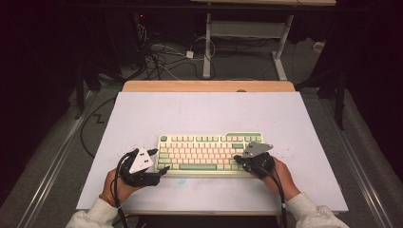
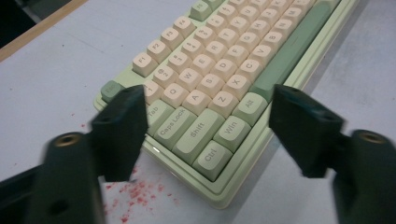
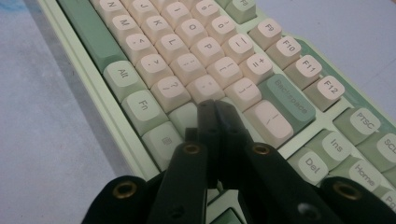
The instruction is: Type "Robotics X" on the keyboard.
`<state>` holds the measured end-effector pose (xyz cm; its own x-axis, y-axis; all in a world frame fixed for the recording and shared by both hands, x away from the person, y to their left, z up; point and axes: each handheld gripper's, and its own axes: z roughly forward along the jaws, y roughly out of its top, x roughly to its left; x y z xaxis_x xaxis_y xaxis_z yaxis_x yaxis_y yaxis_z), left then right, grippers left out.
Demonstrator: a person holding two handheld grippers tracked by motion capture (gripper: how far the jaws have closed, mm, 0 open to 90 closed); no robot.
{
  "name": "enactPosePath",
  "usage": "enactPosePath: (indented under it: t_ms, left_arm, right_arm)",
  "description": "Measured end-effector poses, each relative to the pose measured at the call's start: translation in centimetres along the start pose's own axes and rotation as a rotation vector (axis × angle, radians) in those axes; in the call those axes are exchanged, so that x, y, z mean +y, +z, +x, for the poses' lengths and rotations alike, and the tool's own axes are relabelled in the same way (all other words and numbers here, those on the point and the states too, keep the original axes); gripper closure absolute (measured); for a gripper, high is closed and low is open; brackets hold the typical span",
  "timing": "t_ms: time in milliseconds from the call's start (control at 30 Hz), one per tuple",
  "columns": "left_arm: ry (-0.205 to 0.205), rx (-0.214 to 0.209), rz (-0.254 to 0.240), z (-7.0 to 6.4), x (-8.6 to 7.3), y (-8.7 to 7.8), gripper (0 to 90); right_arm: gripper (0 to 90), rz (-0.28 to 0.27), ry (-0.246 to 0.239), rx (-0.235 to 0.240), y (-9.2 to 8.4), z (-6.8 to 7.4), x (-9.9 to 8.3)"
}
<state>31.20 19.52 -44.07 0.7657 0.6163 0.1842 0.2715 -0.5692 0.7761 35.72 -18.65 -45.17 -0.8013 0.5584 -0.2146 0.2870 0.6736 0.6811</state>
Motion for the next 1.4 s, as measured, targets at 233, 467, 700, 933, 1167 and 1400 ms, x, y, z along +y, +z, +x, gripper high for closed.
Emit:
enactPosePath:
  t_ms: [233, 467, 700, 933, 1167, 1400]
  left_arm:
    - [-0.027, -0.028, -0.025, 0.5, 0.3, -0.9, 76.3]
    - [-0.028, -0.037, 0.000, 0.6, 0.5, -0.6, 88.0]
    - [-0.038, -0.034, 0.018, 0.8, 0.6, -0.3, 88.0]
    - [-0.035, -0.051, 0.035, 1.0, 1.3, 0.2, 88.0]
    - [-0.019, -0.078, 0.055, 0.9, 2.4, 1.5, 88.0]
    - [0.001, -0.108, 0.083, 0.7, 3.2, 2.8, 87.9]
  right_arm:
    - [90.0, 0.000, 0.000, -0.004, 0.0, 0.1, 0.0]
    - [90.0, -0.001, 0.002, -0.005, 0.0, 0.1, -0.1]
    - [90.0, -0.001, 0.000, -0.007, -0.1, 0.1, -0.1]
    - [90.0, 0.001, -0.001, -0.012, -0.1, 0.2, -0.1]
    - [90.0, -0.001, -0.001, -0.011, -0.1, 0.1, -0.1]
    - [90.0, -0.002, 0.002, -0.015, -0.1, 0.2, -0.2]
